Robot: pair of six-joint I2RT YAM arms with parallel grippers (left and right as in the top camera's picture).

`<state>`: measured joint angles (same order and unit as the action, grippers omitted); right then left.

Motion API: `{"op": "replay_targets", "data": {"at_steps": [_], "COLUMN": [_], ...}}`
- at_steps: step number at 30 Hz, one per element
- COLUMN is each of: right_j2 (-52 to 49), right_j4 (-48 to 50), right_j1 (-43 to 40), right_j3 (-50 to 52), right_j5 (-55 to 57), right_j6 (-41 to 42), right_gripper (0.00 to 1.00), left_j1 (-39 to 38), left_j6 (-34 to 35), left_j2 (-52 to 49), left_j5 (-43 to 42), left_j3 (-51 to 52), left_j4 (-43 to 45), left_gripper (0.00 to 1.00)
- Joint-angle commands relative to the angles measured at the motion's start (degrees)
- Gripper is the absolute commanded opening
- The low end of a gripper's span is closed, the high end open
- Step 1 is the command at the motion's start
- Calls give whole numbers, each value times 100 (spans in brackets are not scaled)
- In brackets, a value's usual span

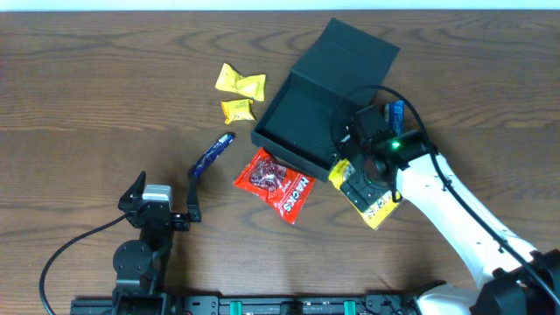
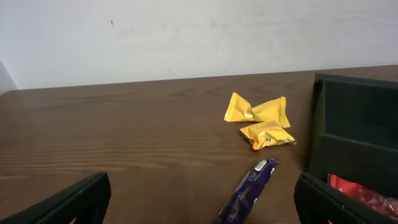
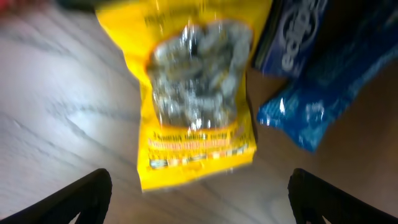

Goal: Pack container
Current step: 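Grasp the yellow HACKS bag with the right gripper, then lift the yellow bag and lower it into the black box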

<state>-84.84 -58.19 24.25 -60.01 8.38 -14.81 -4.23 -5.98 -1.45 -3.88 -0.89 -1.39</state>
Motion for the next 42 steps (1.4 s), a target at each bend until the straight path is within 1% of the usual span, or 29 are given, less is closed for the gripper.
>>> {"op": "replay_targets", "data": {"at_steps": [1,2,4,10,16,20,29,36,39,42], "right_j2": [17,17,11,11,-37,-81,-459,-741,-743,-743], "right_j4": [280,321,271,46,481,527,507,481,678,1279], "right_j1": [-28,-28,-35,-33,-35,-118,-216,-214,-221,-221], "right_j3": [-85,-85,-85,-85,109,170,173,234,522,846], "right_j5": [-177,-177,-179,-175,-229,-195,-245,-267,-264,-420], "right_j6": [-109,-52,31,37,42,42,-177,-177,-175,-177], "right_gripper": [92,93,99,98,98,97,97,97,96,95], "left_j1": [-9,-9,-9,-9,-9,-9,-9,-9,-9,-9], "left_j6": [22,22,22,20,22,22,20,22,20,20], "left_j2": [9,9,9,9,9,9,9,9,9,9], "left_j5": [-4,-4,-4,-4,-4,-4,-4,-4,-4,-4], "left_j3": [63,63,63,63,63,63,63,63,63,63], "left_j4": [-267,-264,-264,-267,-267,-267,-264,-267,-264,-267], "left_gripper": [95,95,95,95,95,95,95,95,95,95]}}
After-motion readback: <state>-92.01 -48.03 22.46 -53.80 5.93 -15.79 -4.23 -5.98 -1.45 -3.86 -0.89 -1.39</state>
